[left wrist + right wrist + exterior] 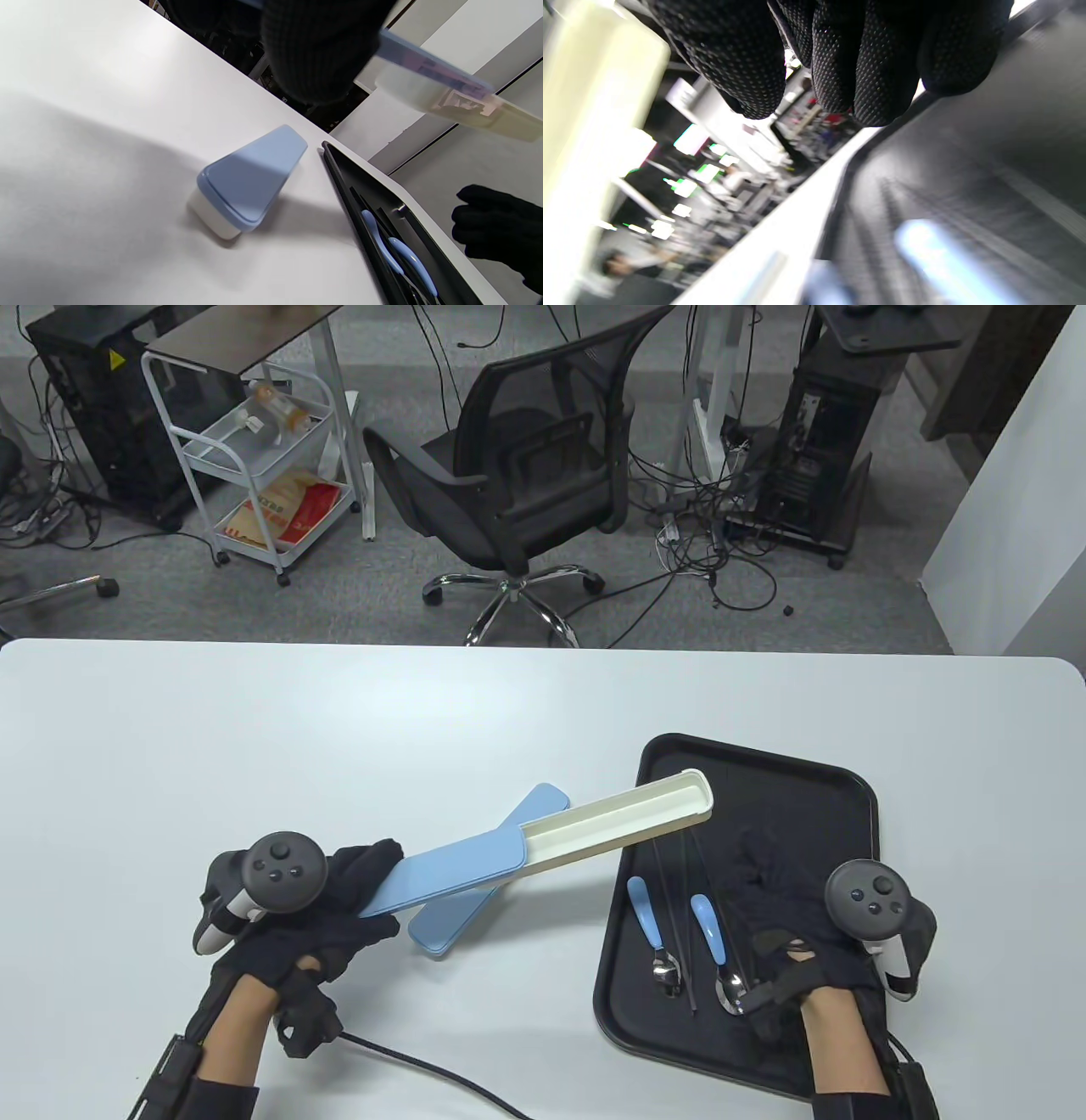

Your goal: Slide to open lunch boxes and place utensils

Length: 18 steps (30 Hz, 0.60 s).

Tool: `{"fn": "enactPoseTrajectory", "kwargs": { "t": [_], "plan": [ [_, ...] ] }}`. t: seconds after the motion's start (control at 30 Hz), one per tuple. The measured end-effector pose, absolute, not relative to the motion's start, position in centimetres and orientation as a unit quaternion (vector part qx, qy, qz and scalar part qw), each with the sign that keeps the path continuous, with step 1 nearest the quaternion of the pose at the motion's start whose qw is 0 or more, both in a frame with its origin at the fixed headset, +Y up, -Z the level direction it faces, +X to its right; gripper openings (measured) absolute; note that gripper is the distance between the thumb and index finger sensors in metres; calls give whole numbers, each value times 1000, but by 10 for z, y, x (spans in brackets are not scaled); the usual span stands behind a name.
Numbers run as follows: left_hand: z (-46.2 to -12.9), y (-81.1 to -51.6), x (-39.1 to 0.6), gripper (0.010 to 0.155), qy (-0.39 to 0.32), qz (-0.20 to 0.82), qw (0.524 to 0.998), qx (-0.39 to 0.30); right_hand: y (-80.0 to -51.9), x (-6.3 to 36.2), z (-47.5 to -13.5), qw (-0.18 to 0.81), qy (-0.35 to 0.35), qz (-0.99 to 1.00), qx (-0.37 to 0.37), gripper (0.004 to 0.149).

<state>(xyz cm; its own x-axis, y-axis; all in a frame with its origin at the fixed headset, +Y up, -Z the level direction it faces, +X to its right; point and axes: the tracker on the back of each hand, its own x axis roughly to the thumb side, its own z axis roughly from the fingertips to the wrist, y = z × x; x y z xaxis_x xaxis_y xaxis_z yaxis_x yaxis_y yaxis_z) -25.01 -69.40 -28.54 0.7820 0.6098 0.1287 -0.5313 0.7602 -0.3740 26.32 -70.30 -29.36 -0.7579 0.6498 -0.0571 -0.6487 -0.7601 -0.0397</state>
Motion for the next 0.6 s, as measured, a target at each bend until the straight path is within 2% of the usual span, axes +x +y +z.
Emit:
{"fn": "enactPoseTrajectory", "kwargs": {
  "t": [0.27, 0.5, 0.6],
  "plan": [
    [-285, -696, -244, 84, -126, 280, 937, -169, -725, 236, -299, 154, 50, 983, -91, 64],
    [-284, -698, -241, 83, -127, 265, 940, -174, -739, 215, -304, 38, 58, 994, -83, 65],
    [-284, -698, -240, 83, -128, 262, 940, -175, -741, 209, -304, 20, 55, 995, -85, 67]
  ]
}}
